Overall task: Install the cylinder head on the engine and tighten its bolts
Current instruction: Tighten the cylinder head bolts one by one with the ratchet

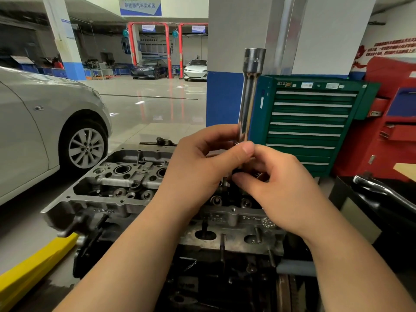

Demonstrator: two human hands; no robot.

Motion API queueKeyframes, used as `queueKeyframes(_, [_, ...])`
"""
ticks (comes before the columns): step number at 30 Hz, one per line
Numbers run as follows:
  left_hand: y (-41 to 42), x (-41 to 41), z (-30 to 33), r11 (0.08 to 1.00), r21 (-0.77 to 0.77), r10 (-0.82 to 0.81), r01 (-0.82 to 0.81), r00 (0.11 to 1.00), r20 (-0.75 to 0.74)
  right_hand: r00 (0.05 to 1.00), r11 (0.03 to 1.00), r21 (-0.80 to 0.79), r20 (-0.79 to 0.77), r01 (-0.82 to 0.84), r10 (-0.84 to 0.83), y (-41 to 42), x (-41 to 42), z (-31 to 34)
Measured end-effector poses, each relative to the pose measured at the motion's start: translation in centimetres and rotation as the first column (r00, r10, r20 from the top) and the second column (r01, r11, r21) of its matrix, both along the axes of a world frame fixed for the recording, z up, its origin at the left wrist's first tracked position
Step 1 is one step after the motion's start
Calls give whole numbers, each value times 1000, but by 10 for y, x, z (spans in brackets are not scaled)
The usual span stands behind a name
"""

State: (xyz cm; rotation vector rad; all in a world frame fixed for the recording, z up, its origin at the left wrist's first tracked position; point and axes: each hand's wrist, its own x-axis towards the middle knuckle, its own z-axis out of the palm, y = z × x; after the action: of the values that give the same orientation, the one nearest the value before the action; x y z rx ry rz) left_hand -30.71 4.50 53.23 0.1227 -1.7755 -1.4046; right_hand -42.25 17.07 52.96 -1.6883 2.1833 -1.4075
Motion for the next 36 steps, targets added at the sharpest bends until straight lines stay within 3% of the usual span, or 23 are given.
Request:
queueKeyframes(4, [0,-1,-1,997,-17,72,-73,997,-31,986,993,2,-119,121,-120,-3,6,-3])
queueKeyframes(8, [-1,-1,-2,999,40,-15,18,998,-65,1000,999,-40,5,-14,14,1,4,1])
queueKeyframes(11, [0,0,-1,998,34,-54,56,997,-63,999,999,-35,5,-31,31,3,1,3])
queueKeyframes(17, [-1,0,-1,997,-24,70,-71,997,-40,989,997,-32,-126,72,-75,-2,5,-2])
queueKeyframes(23, [0,1,0,999,4,-46,47,996,-79,998,997,-55,37,-45,47,3,0,2])
queueKeyframes(31, [1,0,-1,999,-36,12,-14,998,-58,992,998,-36,-113,53,-57,-1,6,-2])
queueKeyframes(36, [1,0,-1,1000,-12,-7,6,998,-61,1000,1000,-25,-7,-19,18,2,1,0])
